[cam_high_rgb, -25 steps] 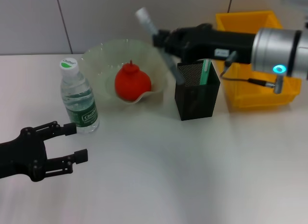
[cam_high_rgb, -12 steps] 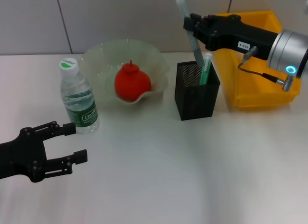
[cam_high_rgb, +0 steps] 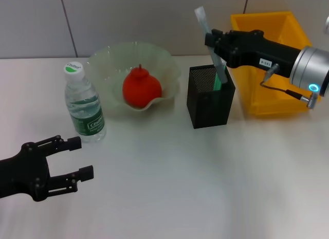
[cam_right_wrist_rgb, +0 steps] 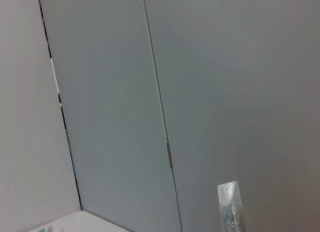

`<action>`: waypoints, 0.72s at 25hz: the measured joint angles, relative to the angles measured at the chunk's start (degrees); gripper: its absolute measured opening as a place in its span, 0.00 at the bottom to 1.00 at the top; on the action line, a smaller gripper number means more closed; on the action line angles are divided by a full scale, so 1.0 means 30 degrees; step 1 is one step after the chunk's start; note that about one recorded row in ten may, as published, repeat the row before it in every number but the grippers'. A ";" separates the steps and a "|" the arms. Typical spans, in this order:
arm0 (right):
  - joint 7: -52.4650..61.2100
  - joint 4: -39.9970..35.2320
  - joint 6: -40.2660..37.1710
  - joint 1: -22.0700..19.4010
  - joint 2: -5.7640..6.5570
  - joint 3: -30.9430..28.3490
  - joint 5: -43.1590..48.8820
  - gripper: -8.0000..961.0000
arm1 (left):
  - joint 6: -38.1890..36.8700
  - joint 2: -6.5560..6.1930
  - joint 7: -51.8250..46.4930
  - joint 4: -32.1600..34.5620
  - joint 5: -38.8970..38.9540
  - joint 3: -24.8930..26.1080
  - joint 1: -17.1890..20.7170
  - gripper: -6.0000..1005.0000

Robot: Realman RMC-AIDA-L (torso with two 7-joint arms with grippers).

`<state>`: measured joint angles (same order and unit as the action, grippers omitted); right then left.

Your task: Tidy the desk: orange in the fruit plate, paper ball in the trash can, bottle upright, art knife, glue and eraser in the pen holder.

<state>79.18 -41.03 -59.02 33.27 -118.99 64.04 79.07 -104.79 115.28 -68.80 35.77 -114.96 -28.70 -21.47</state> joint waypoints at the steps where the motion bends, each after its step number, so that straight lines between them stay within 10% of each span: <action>1: -0.0261 0.0144 0.0001 -0.0010 -0.0001 -0.0026 -0.0001 0.13 | -0.0006 0.0032 0.0055 0.0000 0.0000 0.0003 0.0022 0.81; 18: -0.1928 0.0770 0.0500 0.0352 -0.0031 -0.0720 -0.0146 0.13 | -0.0078 0.0114 0.0144 0.0000 0.0005 -0.0066 0.0154 0.81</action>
<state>73.40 -38.72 -57.52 34.32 -119.08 61.87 78.63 -105.03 115.62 -68.37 35.77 -114.95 -28.90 -21.00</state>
